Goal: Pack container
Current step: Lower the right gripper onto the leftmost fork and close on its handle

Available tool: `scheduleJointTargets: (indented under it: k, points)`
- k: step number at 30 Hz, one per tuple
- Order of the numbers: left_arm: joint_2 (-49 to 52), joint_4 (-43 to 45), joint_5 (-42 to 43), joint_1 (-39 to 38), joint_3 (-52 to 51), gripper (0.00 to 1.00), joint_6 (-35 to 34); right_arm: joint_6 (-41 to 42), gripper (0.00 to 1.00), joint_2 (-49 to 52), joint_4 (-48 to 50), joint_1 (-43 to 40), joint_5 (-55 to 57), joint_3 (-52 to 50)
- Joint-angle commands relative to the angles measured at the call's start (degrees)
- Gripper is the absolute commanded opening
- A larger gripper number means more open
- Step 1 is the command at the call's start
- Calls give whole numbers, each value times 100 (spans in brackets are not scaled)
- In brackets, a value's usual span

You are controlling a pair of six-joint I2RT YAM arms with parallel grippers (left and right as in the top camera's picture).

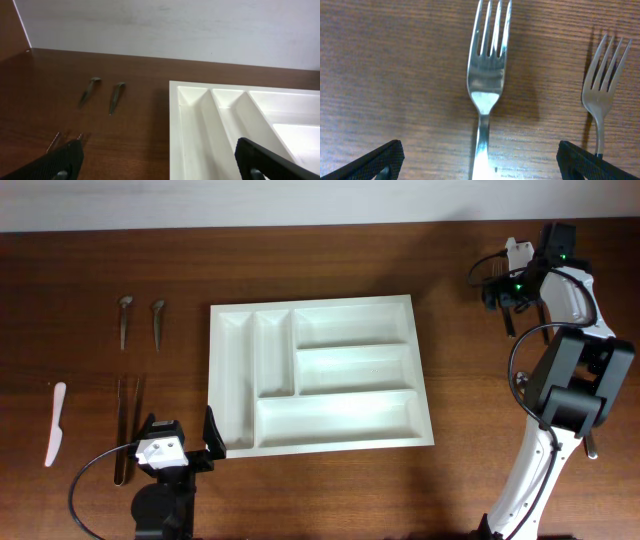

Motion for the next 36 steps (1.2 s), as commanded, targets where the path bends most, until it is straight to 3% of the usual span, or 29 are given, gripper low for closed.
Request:
scheduleJointTargets:
  k: [1, 36]
  points:
    - [-11, 17, 61, -22, -28, 99, -13, 199, 99, 177, 96, 15, -92, 74]
    - [-11, 17, 61, -22, -28, 99, -13, 391, 99, 361, 282, -136, -428, 74]
